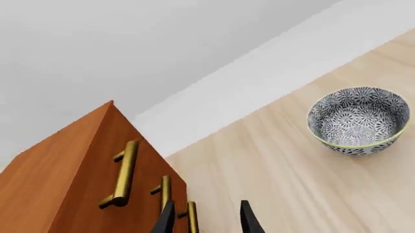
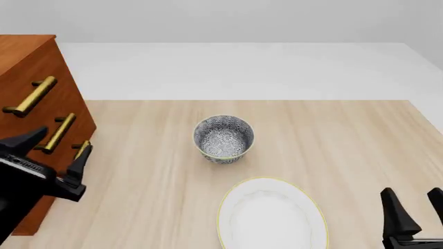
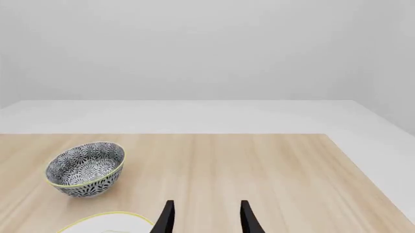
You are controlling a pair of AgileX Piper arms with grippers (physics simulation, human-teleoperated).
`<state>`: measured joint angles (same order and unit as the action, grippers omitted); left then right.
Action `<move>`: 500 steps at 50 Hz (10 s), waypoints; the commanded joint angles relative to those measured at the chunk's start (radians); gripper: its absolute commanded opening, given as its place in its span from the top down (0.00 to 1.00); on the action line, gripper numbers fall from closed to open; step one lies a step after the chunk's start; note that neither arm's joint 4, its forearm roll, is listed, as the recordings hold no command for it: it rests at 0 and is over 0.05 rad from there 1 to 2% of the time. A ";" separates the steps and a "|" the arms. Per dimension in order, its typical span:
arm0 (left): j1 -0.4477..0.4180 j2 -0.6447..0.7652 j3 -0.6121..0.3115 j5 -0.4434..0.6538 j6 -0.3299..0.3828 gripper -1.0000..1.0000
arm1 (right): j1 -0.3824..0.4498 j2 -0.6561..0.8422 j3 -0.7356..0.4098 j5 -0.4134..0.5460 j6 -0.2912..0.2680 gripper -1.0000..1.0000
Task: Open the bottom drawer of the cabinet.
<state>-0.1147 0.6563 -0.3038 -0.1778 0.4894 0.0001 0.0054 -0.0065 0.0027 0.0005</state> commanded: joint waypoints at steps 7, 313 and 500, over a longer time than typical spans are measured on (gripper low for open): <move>-0.025 0.104 -0.011 0.037 0.242 0.00 | 0.000 0.000 0.000 0.000 0.000 0.00; 0.169 1.122 0.028 -0.843 1.102 1.00 | 0.000 0.000 0.000 0.000 0.000 0.00; 0.053 0.535 -0.612 0.474 -0.198 0.00 | 0.000 0.000 0.000 0.000 0.000 0.00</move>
<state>-0.1021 1.1977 -0.8819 0.2116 0.4465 0.0002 0.0056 -0.0066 0.0028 0.0004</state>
